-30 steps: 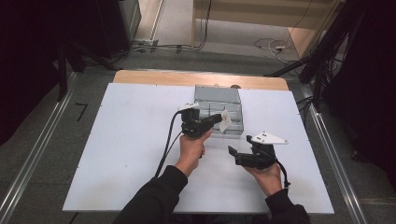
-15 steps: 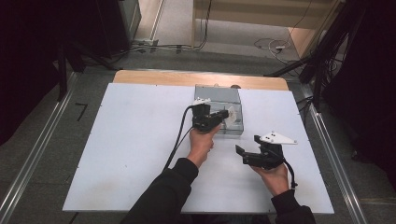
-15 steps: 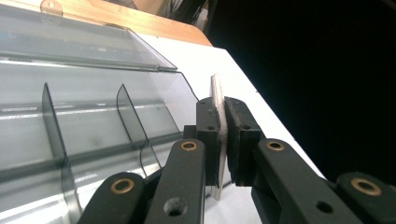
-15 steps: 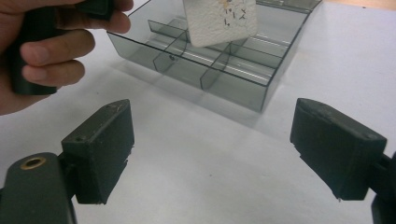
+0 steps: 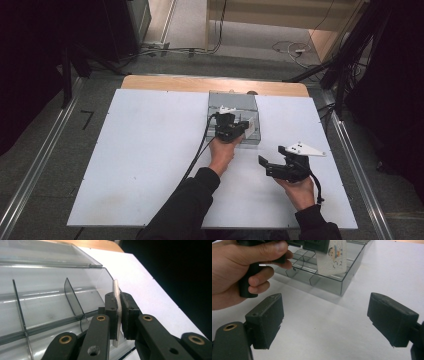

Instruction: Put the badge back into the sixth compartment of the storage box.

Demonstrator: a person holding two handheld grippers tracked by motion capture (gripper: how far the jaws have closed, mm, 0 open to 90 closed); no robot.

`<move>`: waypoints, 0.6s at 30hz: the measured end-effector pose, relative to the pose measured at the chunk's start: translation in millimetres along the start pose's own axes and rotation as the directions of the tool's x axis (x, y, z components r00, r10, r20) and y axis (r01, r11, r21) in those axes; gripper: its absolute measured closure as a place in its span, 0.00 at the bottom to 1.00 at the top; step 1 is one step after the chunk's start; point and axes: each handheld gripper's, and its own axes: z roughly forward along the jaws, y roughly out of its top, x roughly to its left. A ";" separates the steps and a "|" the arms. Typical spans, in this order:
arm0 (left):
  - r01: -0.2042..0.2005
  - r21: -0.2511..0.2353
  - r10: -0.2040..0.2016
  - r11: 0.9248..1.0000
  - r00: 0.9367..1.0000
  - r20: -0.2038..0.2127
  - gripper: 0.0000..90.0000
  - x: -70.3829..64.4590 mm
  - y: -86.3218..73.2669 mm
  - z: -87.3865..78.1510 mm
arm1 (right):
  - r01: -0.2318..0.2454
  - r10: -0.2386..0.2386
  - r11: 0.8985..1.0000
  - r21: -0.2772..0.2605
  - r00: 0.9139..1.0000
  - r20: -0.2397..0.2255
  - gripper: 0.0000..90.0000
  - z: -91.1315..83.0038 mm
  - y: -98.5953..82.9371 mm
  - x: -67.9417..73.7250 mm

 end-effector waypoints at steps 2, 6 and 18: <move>-0.008 0.006 0.008 1.000 1.000 -0.011 0.94 -0.7 -1.3 2.0 | -0.001 0.001 1.000 0.000 1.000 0.000 0.14 -0.4 -0.1 -0.2; -0.015 0.023 0.016 1.000 0.999 -0.029 0.93 -0.5 -3.6 4.2 | 0.000 0.000 1.000 -0.001 1.000 0.000 0.14 -0.5 -0.4 -0.7; -0.062 0.028 0.064 0.998 0.993 -0.096 0.52 -6.3 -2.8 -1.1 | -0.005 0.005 1.000 0.003 1.000 0.006 0.14 0.7 -0.9 -2.2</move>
